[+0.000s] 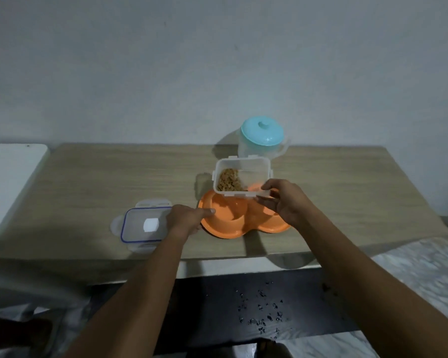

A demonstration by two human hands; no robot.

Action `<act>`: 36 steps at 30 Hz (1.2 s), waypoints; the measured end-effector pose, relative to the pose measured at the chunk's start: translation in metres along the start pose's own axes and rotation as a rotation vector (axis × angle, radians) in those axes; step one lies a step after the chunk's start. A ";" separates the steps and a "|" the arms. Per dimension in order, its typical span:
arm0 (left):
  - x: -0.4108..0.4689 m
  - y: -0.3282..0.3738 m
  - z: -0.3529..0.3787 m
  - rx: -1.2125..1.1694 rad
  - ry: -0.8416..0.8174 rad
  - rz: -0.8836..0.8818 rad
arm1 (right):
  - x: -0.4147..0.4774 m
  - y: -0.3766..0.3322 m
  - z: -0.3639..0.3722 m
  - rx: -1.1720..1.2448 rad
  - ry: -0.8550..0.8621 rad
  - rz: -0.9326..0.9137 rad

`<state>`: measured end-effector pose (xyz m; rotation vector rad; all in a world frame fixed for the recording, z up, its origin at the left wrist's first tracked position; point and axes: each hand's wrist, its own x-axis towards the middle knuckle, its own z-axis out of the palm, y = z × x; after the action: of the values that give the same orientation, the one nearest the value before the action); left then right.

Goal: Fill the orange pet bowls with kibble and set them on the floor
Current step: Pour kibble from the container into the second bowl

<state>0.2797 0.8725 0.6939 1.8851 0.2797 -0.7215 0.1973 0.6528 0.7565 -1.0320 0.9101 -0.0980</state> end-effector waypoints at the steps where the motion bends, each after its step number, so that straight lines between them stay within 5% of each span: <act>1: 0.002 0.001 0.000 -0.006 0.000 -0.018 | -0.004 -0.002 -0.008 -0.005 -0.002 -0.018; 14: 0.008 0.002 0.010 -0.010 0.021 -0.062 | -0.035 -0.009 -0.040 -0.224 -0.112 -0.377; 36: 0.013 -0.001 0.011 -0.011 0.055 -0.032 | -0.041 -0.005 -0.036 -0.518 -0.078 -0.580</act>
<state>0.2855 0.8614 0.6819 1.8963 0.3491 -0.6890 0.1472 0.6446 0.7781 -1.7536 0.5474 -0.3153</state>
